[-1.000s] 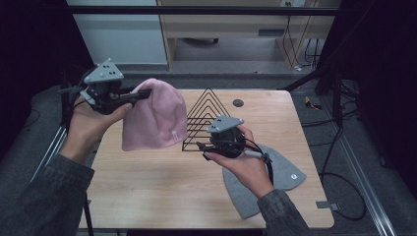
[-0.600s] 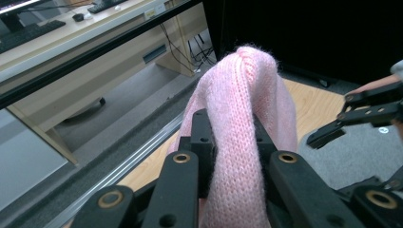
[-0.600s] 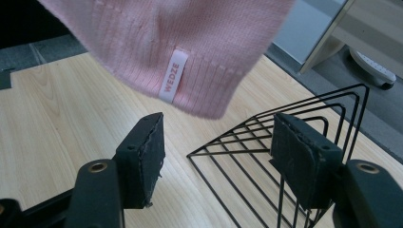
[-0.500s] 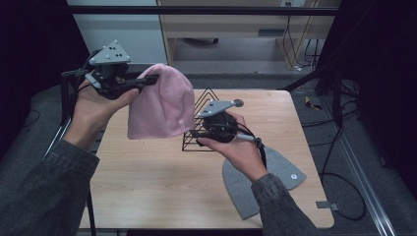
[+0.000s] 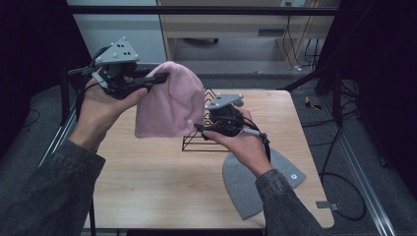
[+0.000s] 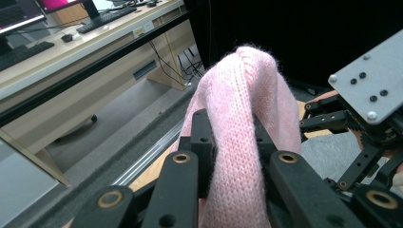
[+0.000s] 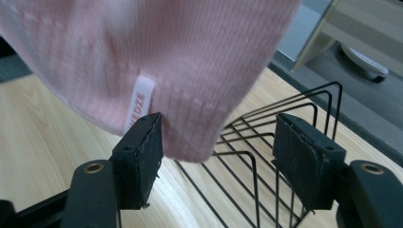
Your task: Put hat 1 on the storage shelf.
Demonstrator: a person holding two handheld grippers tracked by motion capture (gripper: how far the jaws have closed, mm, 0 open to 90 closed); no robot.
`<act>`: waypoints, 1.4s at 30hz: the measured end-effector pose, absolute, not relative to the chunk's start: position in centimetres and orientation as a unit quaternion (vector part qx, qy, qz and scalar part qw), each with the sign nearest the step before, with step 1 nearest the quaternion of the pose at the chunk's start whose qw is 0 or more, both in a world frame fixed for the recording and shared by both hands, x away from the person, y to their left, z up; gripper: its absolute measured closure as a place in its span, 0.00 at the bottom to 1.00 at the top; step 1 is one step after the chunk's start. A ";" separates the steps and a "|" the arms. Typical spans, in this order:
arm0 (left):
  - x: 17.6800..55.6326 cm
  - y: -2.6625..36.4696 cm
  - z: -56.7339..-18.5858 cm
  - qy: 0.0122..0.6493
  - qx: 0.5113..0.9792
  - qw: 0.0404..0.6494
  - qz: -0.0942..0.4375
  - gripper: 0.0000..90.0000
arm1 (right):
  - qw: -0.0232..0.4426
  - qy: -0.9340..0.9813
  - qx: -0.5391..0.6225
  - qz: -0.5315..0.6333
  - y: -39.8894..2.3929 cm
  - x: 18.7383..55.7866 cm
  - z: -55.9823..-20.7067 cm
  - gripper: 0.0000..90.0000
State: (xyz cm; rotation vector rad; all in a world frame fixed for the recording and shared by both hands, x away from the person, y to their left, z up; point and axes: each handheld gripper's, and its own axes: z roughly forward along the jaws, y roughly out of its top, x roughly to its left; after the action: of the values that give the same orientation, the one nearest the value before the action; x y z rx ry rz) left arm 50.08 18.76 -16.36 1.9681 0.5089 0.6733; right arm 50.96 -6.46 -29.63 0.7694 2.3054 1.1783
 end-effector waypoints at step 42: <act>61.6 15.7 -22.2 0.240 0.780 0.521 0.249 0.86 | 0.233 0.813 0.309 0.435 -10.8 58.5 -31.3 0.92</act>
State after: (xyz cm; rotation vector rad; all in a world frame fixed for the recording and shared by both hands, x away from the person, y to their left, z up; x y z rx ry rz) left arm 61.55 15.75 -22.21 1.8693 0.5755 0.5973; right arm 58.49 -10.82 -31.29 0.8487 2.2338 1.1953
